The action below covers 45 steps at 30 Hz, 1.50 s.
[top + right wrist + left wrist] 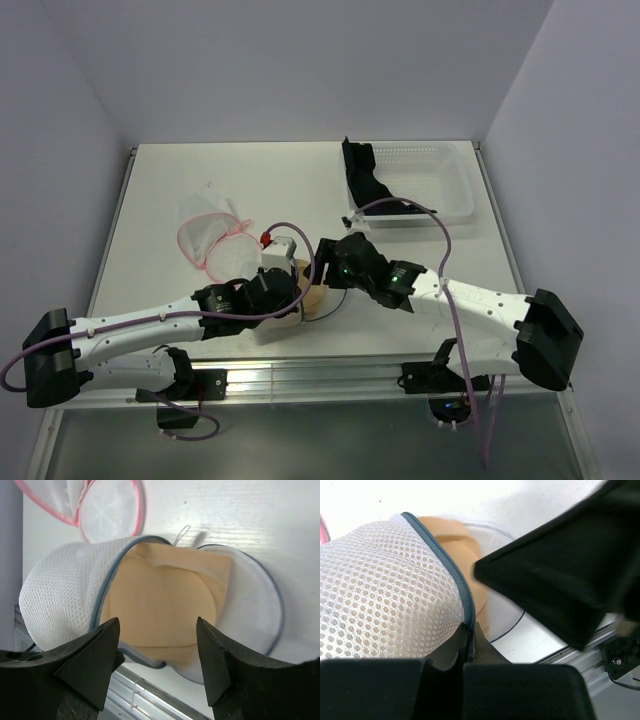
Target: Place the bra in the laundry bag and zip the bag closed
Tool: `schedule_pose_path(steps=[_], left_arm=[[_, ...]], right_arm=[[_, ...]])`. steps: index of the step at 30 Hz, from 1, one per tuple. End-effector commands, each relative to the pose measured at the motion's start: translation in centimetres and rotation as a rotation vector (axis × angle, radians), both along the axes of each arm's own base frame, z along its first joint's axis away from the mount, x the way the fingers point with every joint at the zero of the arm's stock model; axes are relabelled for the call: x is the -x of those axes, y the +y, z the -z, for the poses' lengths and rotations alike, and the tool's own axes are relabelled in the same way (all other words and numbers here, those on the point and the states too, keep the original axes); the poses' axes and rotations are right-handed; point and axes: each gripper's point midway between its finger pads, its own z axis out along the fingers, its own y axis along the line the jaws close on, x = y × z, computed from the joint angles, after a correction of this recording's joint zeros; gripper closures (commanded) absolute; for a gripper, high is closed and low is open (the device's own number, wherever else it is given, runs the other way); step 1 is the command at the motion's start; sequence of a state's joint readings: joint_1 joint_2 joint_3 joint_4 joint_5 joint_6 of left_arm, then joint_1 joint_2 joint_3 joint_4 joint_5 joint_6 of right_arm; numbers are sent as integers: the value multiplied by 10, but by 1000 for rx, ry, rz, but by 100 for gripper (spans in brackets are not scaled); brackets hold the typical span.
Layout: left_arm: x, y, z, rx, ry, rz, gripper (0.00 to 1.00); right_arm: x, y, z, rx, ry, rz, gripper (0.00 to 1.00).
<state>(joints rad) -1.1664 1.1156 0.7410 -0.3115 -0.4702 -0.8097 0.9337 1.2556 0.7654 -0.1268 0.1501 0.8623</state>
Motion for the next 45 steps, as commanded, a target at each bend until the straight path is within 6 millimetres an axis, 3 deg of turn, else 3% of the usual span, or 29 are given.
schedule_pose_path(steps=[1,4,9,15,20,28,29,31,32,33,36,37,39,40,42,45], left_arm=[[-4,-1,-4,28,-13,-29,100],[-4,-1,-5,33,-15,-31,100],[-4,-2,-7,40,-19,-28,100],[-4,-4,-6,48,-18,-25,100],[-4,-4,-6,52,-19,-22,100],[-4,-4,-9,67,-24,-23,100],[-3,-4,-9,66,-24,-21,100],[-3,-3,-9,67,-25,-22,100],[-3,-3,-9,65,-24,-24,100],[-4,-1,-11,69,-29,-31,100],[-4,3,-17,83,-37,-43,100],[-4,4,-18,89,-35,-50,100],[-4,8,-23,104,-39,-65,100],[-5,10,-23,111,-38,-79,100],[-5,13,-26,126,-41,-98,100],[-7,17,-26,148,-50,-129,100]], right_arm=[[-7,-28,-19,65,-50,105,30],[-7,-46,-16,74,-39,169,29],[-2,-72,13,107,9,230,29],[4,-81,42,125,60,263,30],[2,-77,54,109,76,269,32],[-7,-54,73,95,115,243,37],[-9,-51,73,87,115,244,38],[-13,-47,75,88,111,245,54],[-16,-44,70,86,105,246,63],[-18,-45,69,103,100,243,82],[-27,-50,40,150,20,253,100],[-24,-61,34,211,10,260,100],[-34,-70,-12,247,-119,299,100],[-31,-79,-20,297,-137,296,100],[-36,-89,-62,328,-247,327,100],[-26,-91,-97,397,-324,298,100]])
